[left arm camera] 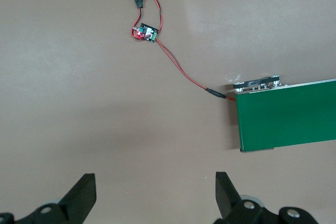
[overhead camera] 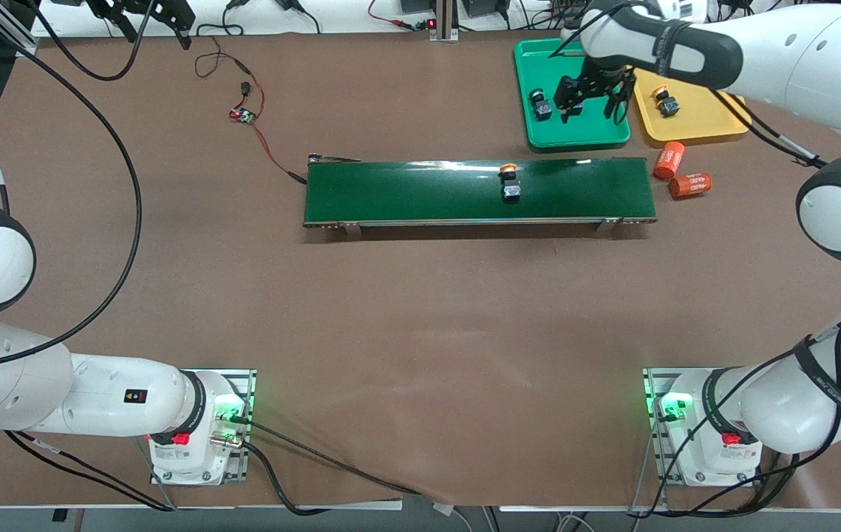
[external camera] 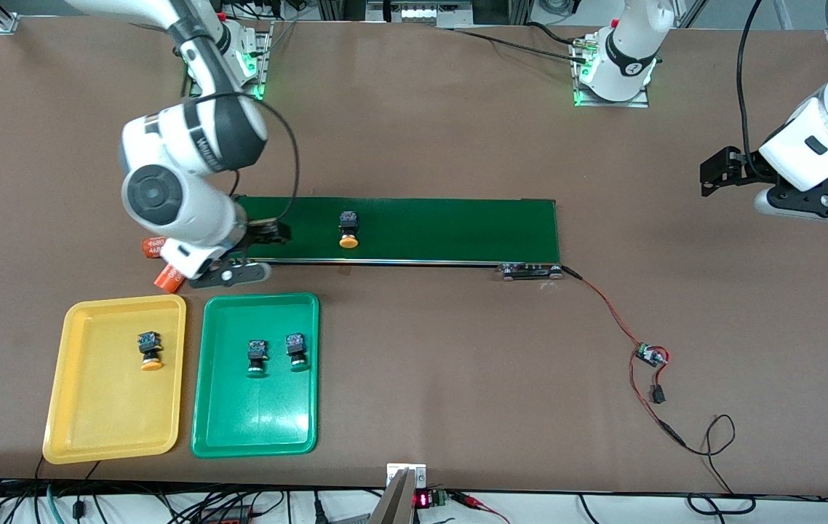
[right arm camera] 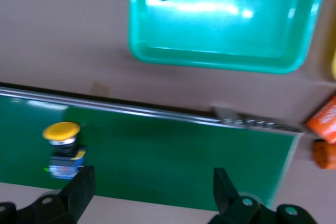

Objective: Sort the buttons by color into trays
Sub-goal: 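Return the right gripper to the belt and grasp the second yellow button, then place the second yellow button in the yellow tray with the right gripper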

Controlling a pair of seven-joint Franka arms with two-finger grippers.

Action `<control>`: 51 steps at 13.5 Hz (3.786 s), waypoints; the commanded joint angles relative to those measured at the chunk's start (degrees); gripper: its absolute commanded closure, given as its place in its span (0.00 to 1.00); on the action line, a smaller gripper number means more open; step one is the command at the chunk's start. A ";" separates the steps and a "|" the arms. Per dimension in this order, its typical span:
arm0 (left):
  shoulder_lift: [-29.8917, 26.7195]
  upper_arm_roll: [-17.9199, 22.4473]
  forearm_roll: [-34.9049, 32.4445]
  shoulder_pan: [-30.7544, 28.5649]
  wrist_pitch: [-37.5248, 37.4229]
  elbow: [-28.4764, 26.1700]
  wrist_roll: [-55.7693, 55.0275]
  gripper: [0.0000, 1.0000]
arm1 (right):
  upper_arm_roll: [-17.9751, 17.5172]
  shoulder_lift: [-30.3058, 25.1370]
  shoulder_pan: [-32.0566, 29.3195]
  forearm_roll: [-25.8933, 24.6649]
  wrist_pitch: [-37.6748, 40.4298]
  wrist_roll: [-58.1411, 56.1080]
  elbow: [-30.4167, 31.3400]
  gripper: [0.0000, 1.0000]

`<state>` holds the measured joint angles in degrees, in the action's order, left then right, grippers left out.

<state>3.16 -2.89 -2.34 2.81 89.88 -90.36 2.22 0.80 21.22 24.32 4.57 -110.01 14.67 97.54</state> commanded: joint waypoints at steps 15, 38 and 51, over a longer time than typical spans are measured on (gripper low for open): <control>0.10 -0.45 -1.09 -0.26 -1.64 1.50 0.16 0.00 | -0.71 1.18 9.78 0.61 -19.35 15.39 16.71 0.00; 0.10 -0.45 -1.09 -0.26 -1.72 1.42 0.16 0.00 | 7.55 6.98 -10.15 -5.01 -18.13 -7.60 1.88 0.82; 0.01 -0.36 -1.09 -0.26 -1.81 1.42 0.16 0.00 | 4.83 23.33 -27.73 -5.19 -21.30 -44.28 -14.99 0.82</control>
<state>3.15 -2.96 -2.34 2.76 89.27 -90.06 2.22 8.21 41.81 -1.07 -0.83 -131.24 -27.64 86.38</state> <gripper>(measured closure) 0.000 0.586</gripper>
